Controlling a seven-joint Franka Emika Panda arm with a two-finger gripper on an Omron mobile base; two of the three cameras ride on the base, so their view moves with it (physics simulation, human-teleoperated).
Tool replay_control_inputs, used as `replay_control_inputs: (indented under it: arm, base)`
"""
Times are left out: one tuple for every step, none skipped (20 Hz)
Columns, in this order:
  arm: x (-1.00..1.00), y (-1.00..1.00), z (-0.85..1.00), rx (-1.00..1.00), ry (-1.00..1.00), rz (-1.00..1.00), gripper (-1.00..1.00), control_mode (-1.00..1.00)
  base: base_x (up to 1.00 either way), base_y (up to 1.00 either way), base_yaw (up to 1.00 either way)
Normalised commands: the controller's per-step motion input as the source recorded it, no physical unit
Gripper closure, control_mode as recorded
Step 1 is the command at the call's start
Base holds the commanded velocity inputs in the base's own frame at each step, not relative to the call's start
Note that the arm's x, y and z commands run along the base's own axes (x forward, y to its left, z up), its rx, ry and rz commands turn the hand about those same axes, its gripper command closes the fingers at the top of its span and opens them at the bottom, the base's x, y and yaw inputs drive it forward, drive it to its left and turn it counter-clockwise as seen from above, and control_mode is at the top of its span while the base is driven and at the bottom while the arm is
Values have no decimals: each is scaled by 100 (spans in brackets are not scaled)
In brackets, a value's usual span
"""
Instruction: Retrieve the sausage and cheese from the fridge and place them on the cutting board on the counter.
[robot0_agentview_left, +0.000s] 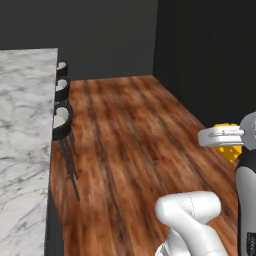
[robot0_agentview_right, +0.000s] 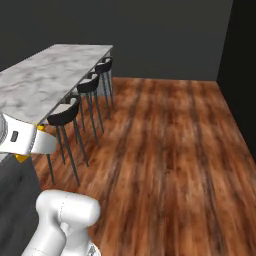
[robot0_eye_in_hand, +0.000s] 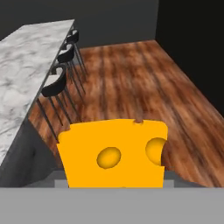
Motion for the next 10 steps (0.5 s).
replay_control_inputs:
  arm:
    - [0, 0, 0, 0, 0, 0, 100, 100]
    - [0, 0, 0, 0, 0, 0, 100, 100]
    - [0, 0, 0, 0, 0, 0, 100, 100]
    - [0, 0, 0, 0, 0, 0, 100, 100]
    - [0, 0, 0, 0, 0, 0, 100, 100]
    - [0, 0, 0, 0, 0, 0, 100, 100]
    - [0, 0, 0, 0, 0, 0, 100, 100]
    - [0, 0, 0, 0, 0, 0, 100, 100]
    - [0, 0, 0, 0, 0, 0, 100, 100]
    - [0, 0, 0, 0, 0, 0, 100, 100]
  base:
    - [100, -46, 0]
    - [100, -46, 0]
    - [100, -40, 0]
    - [100, -36, 0]
    - [100, -36, 0]
    - [100, -36, 0]
    - [100, -36, 0]
    - [100, -35, 0]
    - [100, -35, 0]
    - [100, -34, 0]
